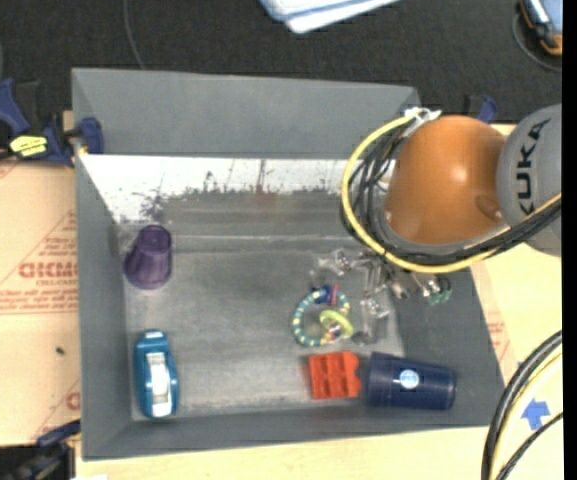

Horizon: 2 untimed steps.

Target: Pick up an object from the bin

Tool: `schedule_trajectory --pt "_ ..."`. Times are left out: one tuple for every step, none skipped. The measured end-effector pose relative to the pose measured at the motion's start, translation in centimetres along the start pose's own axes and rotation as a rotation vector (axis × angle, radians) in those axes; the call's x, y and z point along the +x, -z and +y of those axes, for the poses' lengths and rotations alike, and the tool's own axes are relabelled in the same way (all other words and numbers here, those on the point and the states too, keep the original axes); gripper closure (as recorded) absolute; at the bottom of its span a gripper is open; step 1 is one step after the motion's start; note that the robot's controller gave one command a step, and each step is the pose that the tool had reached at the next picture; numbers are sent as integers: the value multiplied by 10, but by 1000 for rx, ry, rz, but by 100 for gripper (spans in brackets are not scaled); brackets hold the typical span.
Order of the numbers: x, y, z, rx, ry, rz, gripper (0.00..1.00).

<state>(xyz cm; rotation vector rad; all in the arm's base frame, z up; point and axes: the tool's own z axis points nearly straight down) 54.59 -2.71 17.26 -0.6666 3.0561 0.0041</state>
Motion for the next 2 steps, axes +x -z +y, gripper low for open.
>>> schedule_trajectory --pt "-3 -43 -15 1 16 -7 0" --pt "-10 -89 -9 -1 10 -2 0"
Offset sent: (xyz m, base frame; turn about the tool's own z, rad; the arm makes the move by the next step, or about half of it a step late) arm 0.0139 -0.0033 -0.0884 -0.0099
